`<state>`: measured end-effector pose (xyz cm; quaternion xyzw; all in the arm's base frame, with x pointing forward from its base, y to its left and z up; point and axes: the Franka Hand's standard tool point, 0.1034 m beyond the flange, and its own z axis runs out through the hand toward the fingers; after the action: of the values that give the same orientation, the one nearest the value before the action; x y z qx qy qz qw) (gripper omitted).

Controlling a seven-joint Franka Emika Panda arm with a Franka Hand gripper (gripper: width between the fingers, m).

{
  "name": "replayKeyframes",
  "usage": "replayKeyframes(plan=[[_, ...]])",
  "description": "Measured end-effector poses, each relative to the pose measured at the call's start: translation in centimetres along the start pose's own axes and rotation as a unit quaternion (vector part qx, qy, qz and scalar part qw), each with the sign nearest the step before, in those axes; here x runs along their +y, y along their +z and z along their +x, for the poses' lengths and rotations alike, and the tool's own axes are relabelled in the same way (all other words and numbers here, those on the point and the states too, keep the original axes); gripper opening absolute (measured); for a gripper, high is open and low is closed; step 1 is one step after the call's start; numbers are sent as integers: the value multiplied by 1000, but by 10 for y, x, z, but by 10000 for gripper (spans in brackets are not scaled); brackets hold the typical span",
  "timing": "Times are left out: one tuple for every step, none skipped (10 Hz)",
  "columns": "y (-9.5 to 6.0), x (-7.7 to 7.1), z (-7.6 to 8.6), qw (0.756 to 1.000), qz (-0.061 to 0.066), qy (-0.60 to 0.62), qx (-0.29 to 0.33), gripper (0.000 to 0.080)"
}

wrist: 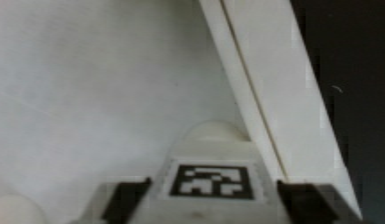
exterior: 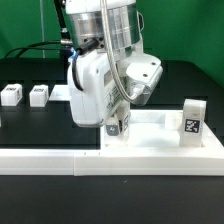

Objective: Assemble square table

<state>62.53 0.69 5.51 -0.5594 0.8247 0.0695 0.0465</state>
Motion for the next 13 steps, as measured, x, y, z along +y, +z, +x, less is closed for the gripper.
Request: replayKeyframes(plan=[[-1, 0, -1, 1000, 1, -24, 1, 486], [-7, -1, -6, 996, 3, -90, 5, 486], [-14, 3, -11, 984, 11, -178, 6, 615], [-16, 13, -11, 966, 23, -257, 9, 639], [-13, 14, -8, 967, 18, -253, 9, 646], [-13, 12, -7, 955, 18, -295, 12, 646], [-13, 12, -6, 945, 18, -327, 12, 646], [-13, 9, -5, 921, 21, -389, 23, 649], [-16, 2, -2, 863, 32, -502, 52, 649], [-16, -1, -2, 815, 33, -576, 64, 649], [-15, 0, -5, 772, 28, -632, 66, 649], [-12, 3, -5, 733, 21, -676, 69, 649], [-9, 6, -3, 712, 17, -698, 70, 649]])
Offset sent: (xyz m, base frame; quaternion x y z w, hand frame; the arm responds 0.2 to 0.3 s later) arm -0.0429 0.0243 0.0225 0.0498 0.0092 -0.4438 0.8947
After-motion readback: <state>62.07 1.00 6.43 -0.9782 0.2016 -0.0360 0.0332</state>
